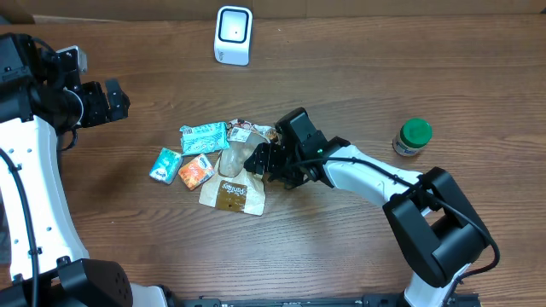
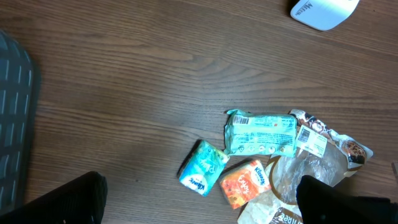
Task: Scan the item barcode
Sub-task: 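Lower the right gripper onto the bread bag and close on it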
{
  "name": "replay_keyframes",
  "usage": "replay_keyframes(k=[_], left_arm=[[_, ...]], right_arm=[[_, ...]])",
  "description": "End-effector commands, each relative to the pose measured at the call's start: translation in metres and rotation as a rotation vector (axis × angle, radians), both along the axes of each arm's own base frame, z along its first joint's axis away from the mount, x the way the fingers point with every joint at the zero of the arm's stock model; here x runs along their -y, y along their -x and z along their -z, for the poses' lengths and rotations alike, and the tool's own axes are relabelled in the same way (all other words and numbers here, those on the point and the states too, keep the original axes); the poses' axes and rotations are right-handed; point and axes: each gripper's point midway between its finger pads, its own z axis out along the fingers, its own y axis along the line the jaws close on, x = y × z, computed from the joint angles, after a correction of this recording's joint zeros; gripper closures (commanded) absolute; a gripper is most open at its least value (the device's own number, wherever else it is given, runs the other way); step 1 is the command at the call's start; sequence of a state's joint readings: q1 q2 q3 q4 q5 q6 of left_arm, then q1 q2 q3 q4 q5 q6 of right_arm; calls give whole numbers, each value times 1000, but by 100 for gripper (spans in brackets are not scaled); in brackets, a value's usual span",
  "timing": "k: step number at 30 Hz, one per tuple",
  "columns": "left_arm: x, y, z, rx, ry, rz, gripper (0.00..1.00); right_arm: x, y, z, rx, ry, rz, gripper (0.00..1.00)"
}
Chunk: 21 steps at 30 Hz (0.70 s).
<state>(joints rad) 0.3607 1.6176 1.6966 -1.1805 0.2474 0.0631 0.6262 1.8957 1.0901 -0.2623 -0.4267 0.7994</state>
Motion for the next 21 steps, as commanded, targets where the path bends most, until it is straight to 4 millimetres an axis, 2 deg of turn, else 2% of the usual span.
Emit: replay_keyframes(k=[1,4,5,9,13,18,21], left_arm=[[1,0,-3,12,-13,27,0],[1,0,-3,12,-13,27,0],[1,0,-3,12,-13,27,0],[1,0,-3,12,-13,27,0],[1,0,-3,12,-13,27,0],[1,0,-3,12,-13,27,0],[1,0,-3,12,-13,27,0]], right_arm=[[-11,3,11,12,0,-9,27],[-23,8,27,15,-3,-37,29],[-31,13,39,6,-8,-60,33],[-32,23,60,-79,-5,-40,44],[-29,20,59,-91,-20,-36,70],[-30,17,52,-97,-56,-63,82],[-29,11,43,-72,-57,-95,94]])
